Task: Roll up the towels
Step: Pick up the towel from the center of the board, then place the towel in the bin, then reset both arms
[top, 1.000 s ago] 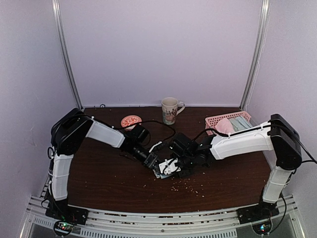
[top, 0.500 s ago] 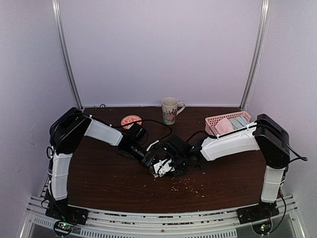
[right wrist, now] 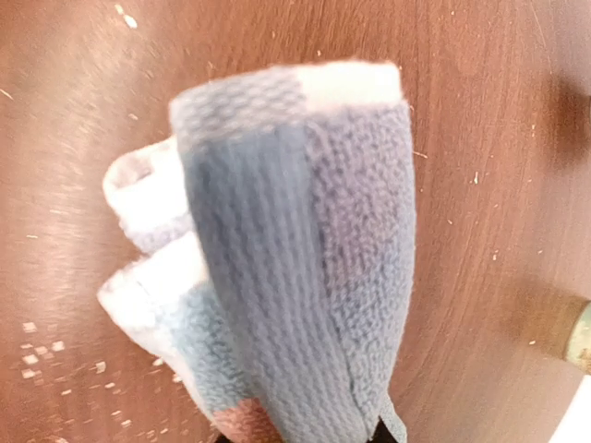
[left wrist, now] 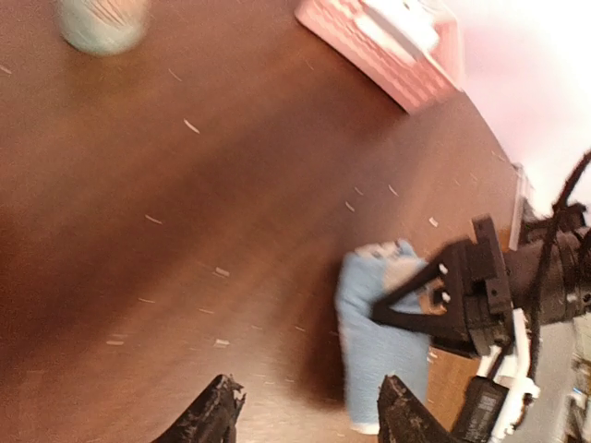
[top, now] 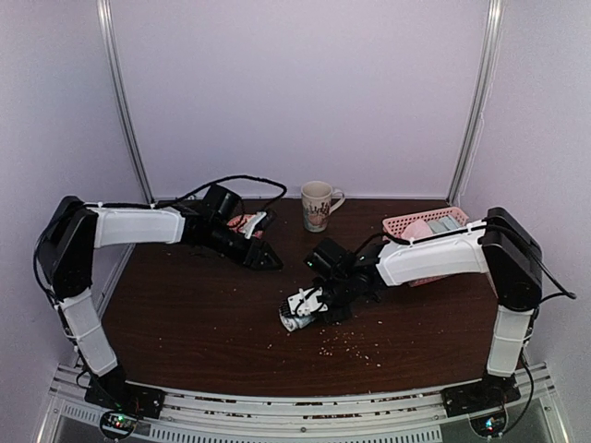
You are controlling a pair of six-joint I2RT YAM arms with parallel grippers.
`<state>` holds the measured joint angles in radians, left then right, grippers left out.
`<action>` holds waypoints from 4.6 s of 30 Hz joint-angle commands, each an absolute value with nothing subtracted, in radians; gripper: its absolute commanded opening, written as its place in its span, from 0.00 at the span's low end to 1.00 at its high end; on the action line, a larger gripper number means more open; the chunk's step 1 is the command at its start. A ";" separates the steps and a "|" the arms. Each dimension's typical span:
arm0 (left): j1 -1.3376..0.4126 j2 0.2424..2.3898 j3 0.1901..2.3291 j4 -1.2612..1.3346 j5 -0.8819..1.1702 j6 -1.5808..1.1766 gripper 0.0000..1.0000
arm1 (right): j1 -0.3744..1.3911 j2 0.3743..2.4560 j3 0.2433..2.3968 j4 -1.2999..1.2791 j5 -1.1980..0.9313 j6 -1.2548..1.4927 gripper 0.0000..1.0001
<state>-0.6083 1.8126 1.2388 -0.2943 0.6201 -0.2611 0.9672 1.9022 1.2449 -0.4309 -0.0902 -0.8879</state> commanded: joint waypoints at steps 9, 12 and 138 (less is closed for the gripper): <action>-0.601 1.550 1.278 -0.252 0.074 -0.087 0.53 | 0.686 1.888 1.580 -0.819 -0.508 -0.585 0.10; -0.601 1.478 1.196 -0.177 -0.017 -0.025 0.54 | 0.559 1.891 1.639 -0.866 -0.626 -0.521 0.10; -0.600 1.477 1.143 -0.202 -0.226 0.088 0.55 | 0.103 1.774 1.811 -0.895 -0.223 -0.169 1.00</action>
